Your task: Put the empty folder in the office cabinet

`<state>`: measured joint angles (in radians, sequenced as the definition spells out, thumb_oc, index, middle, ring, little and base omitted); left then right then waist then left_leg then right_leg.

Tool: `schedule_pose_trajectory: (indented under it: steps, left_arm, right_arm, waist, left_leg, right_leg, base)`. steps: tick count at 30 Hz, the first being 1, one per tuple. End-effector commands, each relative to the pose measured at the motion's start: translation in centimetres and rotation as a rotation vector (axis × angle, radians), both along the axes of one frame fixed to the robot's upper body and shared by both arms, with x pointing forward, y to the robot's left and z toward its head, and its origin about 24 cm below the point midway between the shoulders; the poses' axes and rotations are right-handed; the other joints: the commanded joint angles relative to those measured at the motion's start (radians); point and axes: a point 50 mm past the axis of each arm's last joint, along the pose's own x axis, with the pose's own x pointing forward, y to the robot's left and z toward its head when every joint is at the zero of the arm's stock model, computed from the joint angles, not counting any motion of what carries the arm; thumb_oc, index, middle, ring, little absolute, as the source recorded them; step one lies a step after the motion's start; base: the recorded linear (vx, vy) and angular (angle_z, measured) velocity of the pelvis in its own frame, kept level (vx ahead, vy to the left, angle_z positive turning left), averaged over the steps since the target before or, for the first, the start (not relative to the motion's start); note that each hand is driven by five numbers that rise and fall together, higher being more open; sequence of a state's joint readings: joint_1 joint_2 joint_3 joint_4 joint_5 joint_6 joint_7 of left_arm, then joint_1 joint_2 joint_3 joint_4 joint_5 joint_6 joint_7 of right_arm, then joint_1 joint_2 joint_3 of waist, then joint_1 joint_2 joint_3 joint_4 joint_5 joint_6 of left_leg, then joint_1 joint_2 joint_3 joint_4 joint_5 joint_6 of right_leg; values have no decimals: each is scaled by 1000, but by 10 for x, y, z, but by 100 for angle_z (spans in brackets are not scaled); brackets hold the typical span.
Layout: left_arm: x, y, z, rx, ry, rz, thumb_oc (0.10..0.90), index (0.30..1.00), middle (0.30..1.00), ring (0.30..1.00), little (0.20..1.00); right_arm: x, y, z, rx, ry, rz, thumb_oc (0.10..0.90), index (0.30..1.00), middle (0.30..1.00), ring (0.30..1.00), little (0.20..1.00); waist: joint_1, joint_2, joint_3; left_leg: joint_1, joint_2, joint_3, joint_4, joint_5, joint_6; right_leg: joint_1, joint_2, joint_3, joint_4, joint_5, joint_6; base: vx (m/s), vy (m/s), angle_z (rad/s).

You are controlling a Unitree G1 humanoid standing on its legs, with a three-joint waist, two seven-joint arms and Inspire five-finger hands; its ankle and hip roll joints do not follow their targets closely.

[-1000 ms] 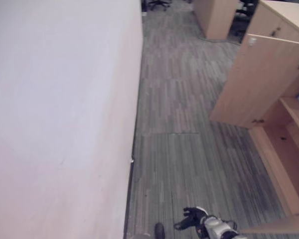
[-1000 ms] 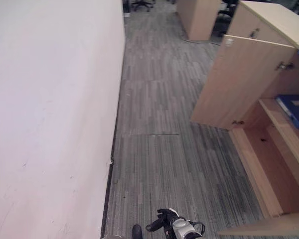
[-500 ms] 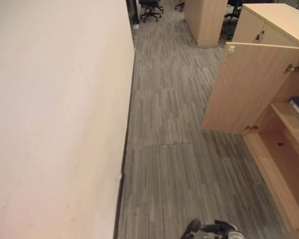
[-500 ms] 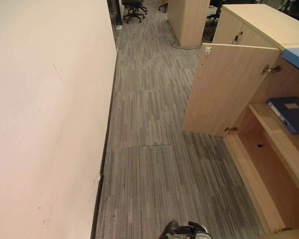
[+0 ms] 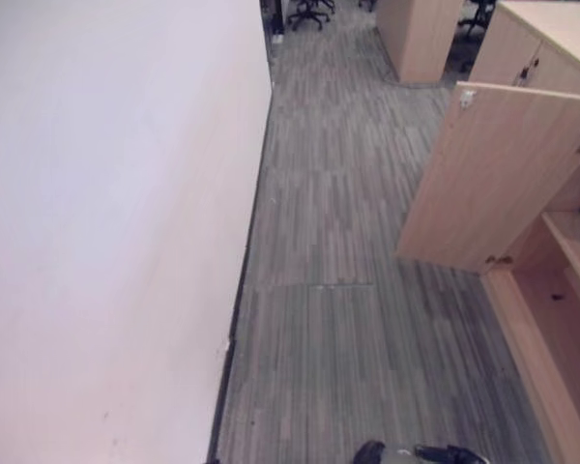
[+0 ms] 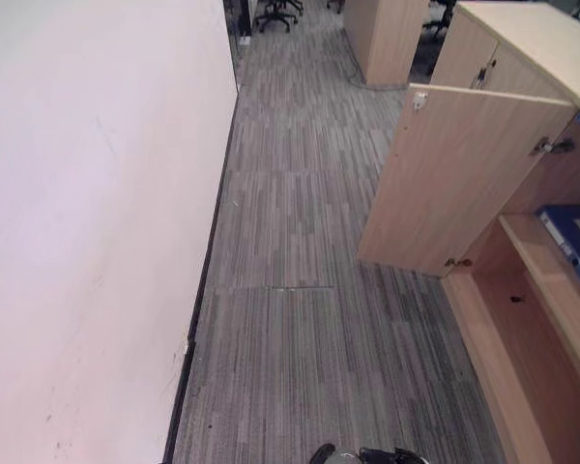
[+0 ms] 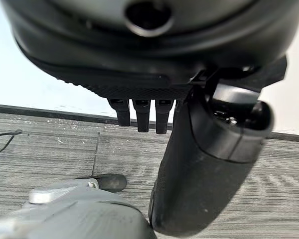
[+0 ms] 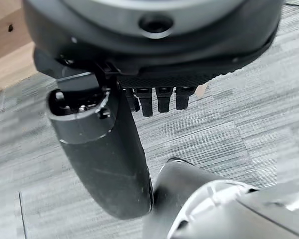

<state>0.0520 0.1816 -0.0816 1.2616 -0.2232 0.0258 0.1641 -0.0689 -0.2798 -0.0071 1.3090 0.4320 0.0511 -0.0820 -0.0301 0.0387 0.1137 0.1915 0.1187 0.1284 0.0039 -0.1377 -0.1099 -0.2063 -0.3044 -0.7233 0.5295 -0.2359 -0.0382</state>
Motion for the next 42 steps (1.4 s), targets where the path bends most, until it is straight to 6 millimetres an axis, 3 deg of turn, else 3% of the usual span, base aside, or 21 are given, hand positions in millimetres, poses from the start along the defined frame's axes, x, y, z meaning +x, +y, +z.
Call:
schedule_pose_trajectory:
  steps: [1,3,4,5,8,9,11,13,14,16,22,24,29,31,33,34,35,36,38,40,42]
  left_arm:
    - [-5,9,2,27,3,26,800,900,900,900,900]
    - [-6,10,2,27,-2,37,800,900,900,900,900]
    - [-6,10,2,27,-2,37,800,900,900,900,900]
    - [-7,13,3,35,0,44,800,900,900,900,900]
    - [-8,14,3,38,4,50,800,900,900,900,900]
    - [-8,15,3,39,-3,51,800,900,900,900,900]
    - [-8,15,3,38,-4,50,800,900,900,900,900]
    - [-10,15,3,26,-7,83,800,900,900,900,900]
    - [-10,15,3,26,-7,83,800,900,900,900,900]
    - [-6,11,2,15,-22,105,800,900,900,900,900]
    - [-14,3,-1,-11,6,116,800,900,900,900,900]
    - [-22,1,-3,-16,27,125,800,900,900,900,900]
    - [-24,7,-1,2,27,121,800,900,900,900,900]
    - [-18,14,1,22,15,101,800,900,900,900,900]
    - [-17,16,2,27,12,106,800,900,900,900,900]
    - [-15,20,3,33,3,108,800,900,900,900,900]
    - [-15,20,3,33,2,108,800,900,900,900,900]
    - [-9,28,6,61,-16,74,800,900,900,900,900]
    - [-9,28,6,61,-16,75,800,900,900,900,900]
    - [5,35,11,75,-75,77,800,900,900,900,900]
    - [9,34,11,72,-88,75,800,900,900,900,900]
  right_arm:
    - [-8,4,-3,18,12,-79,800,900,900,900,900]
    - [-9,2,-3,15,7,-89,800,900,900,900,900]
    - [-9,2,-3,16,7,-89,800,900,900,900,900]
    - [-11,-3,-2,4,12,-94,800,900,900,900,900]
    - [-10,-4,-1,3,13,-93,800,900,900,900,900]
    - [-9,-6,0,0,5,-93,800,900,900,900,900]
    - [-9,-5,-1,1,3,-86,800,900,900,900,900]
    - [-10,-3,-1,2,8,-63,800,900,900,900,900]
    - [-10,-3,-1,2,8,-63,800,900,900,900,900]
    - [-9,-2,-2,1,4,-46,800,900,900,900,900]
    - [-19,-5,-3,3,30,-57,800,900,900,900,900]
    - [-35,-5,-5,21,65,-124,800,900,900,900,900]
    - [-53,2,-10,62,110,-167,800,900,900,900,900]
    - [-43,6,-10,83,74,-164,800,900,900,900,900]
    - [-33,6,-8,90,31,-185,800,900,900,900,900]
    - [-15,10,-6,109,-45,-211,800,900,900,900,900]
    - [-15,10,-6,109,-45,-211,800,900,900,900,900]
    - [9,23,-4,152,-141,-202,800,900,900,900,900]
    - [9,23,-4,152,-141,-201,800,900,900,900,900]
    - [30,34,1,184,-211,-142,800,900,900,900,900]
    - [35,36,2,190,-219,-124,800,900,900,900,900]
  waist:
    - [15,-14,43]
    - [23,-30,44]
    - [25,-28,44]
    - [42,-44,52]
    - [55,-66,59]
    - [70,-84,70]
    - [81,-90,74]
    - [102,-84,81]
    - [102,-85,82]
    - [111,-60,94]
    - [111,-19,67]
    - [111,-10,31]
    - [111,-42,4]
    - [109,-46,-6]
    - [110,-39,-5]
    - [116,-21,2]
    - [118,-22,5]
    - [129,3,6]
    - [127,3,9]
    - [123,19,20]
    - [120,25,24]
  left_leg:
    - [-9,103,92,205,135,-1]
    - [-71,115,87,388,199,18]
    - [-75,120,87,396,197,16]
    - [-152,111,68,532,202,40]
    - [-231,102,64,573,130,69]
    - [-307,93,54,543,84,74]
    - [-340,77,40,487,78,70]
    - [-365,41,-47,218,153,35]
    - [-364,41,-47,216,154,35]
    - [-394,42,-165,-53,276,1]
    - [-427,54,-220,-91,296,-21]
    - [-388,41,-205,-80,321,-18]
    - [-414,-40,-113,72,222,37]
    - [-386,-113,-68,88,157,98]
    - [-370,-136,-50,80,141,121]
    - [-315,-160,-24,62,101,144]
    - [-311,-161,-22,60,100,144]
    - [-245,-171,30,15,74,162]
    - [-241,-171,29,11,76,162]
    - [-194,-162,74,-49,79,157]
    - [-180,-159,88,-62,77,154]
  right_leg:
    - [79,30,55,-168,97,109]
    - [127,103,91,-258,84,63]
    - [129,110,92,-264,85,60]
    - [170,151,138,-327,74,30]
    - [214,168,180,-373,73,27]
    - [244,171,220,-409,81,35]
    - [258,173,246,-427,86,39]
    - [284,184,315,-430,80,49]
    - [285,184,315,-430,80,49]
    - [319,200,385,-412,52,58]
    - [369,206,491,-431,40,90]
    - [412,161,523,-461,50,124]
    - [427,30,511,-464,133,188]
    - [360,-50,531,-364,272,193]
    - [322,-83,533,-304,340,188]
    - [282,-138,494,-205,396,174]
    - [283,-140,496,-203,395,175]
    - [277,-191,323,-146,391,174]
    - [282,-191,320,-146,389,174]
    - [221,-119,219,-167,302,175]
    - [201,-93,183,-192,286,181]
  base:
    - [98,-361,-19]
    - [110,-298,-37]
    - [118,-237,-116]
    - [95,-193,-136]
    - [103,-124,-106]
    - [67,-28,-79]
    - [125,20,-62]
    - [189,95,-71]
    - [164,78,-77]
    - [300,178,-79]
    - [340,233,-83]
    - [491,404,-107]
    - [324,365,-47]
    - [292,463,-35]
    - [229,401,-44]
    - [277,458,-32]
    - [422,660,-60]
    - [228,371,-55]
    - [137,218,-54]
    - [113,155,-62]
    - [108,85,-34]
